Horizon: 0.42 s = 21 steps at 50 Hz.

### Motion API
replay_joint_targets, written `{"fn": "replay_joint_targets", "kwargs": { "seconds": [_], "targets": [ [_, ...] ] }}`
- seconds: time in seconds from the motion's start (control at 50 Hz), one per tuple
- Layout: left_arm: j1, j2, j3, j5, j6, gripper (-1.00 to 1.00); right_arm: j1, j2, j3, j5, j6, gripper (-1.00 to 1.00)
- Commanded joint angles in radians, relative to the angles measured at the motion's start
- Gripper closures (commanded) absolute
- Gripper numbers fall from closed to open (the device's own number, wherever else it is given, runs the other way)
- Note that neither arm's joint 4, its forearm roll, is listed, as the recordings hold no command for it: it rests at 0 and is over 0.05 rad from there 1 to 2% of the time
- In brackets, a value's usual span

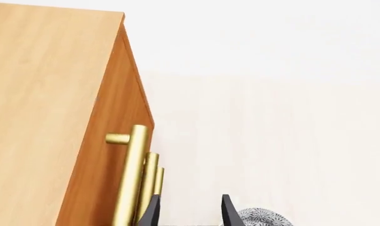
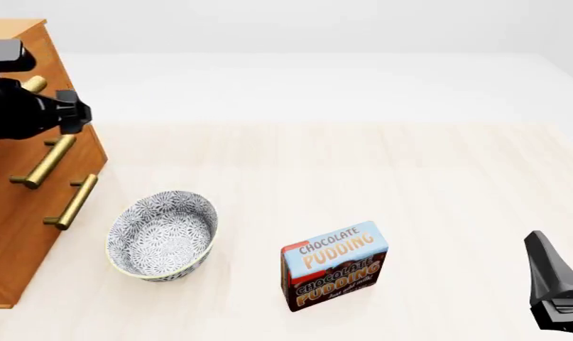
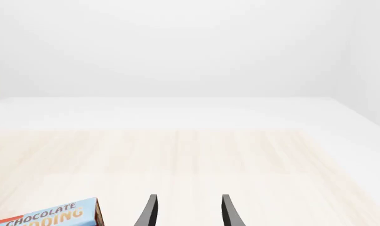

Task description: Put the butter at the back in the top drawer of the cabinet and close it.

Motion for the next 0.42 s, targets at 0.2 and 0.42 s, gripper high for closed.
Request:
{"fn": "replay_joint_targets", "kwargs": {
  "seconds": [0.2,0.42],
  "targets": [
    [0.038,-0.042,0.0,0.023,-0.006,-1.0,0.0,0.0,0.0,0.0,0.0,-1.0],
    [0.038,-0.082,0.007,0.038,-0.003,-1.0,0.0,0.0,0.0,0.0,0.0,-1.0]
  ]
}}
